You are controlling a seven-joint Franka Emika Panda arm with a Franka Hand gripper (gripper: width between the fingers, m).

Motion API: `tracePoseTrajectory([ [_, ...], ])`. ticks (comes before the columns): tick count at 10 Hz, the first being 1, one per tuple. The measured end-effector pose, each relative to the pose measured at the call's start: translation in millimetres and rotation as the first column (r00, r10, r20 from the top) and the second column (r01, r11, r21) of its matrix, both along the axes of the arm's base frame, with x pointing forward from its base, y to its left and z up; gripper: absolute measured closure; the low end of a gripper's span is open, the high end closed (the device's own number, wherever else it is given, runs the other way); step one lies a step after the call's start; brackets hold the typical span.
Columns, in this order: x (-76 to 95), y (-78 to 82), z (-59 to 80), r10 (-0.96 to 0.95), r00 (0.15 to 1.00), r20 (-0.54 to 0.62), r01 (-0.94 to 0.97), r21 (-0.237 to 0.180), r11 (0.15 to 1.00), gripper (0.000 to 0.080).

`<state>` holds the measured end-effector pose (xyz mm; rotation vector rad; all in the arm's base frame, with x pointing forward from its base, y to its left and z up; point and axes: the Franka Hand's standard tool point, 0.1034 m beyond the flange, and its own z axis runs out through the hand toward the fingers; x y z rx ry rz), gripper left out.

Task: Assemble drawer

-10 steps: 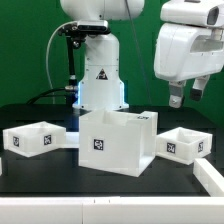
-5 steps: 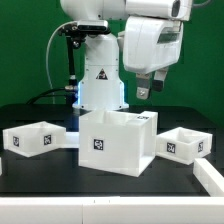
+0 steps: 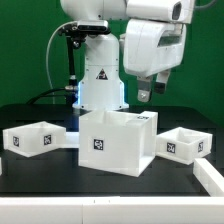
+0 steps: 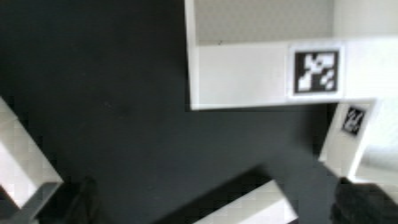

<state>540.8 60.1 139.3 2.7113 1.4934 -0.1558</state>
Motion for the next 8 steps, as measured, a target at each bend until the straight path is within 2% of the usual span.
tracePoseTrajectory([
  [1,7.0,11.8,-4.3,-0.028,1.000,0.005,0.028,0.001,1.000,0.0150],
  [2,6.4,16.1,-4.5,-0.032,0.999,0.018,0.032,0.006,0.999,0.0150],
  [5,4.4,17.0,-7.9,-0.037,0.999,-0.004,0.037,-0.003,0.999,0.0150],
  [6,4.2,17.2,-14.0,-0.057,0.998,-0.011,0.056,-0.021,0.998,0.0150],
  [7,7.5,21.1,-19.7,-0.077,0.995,-0.059,0.070,-0.107,0.992,0.0150],
  [8,19.2,30.1,-25.6,-0.055,0.995,-0.089,0.042,-0.142,0.989,0.0150],
])
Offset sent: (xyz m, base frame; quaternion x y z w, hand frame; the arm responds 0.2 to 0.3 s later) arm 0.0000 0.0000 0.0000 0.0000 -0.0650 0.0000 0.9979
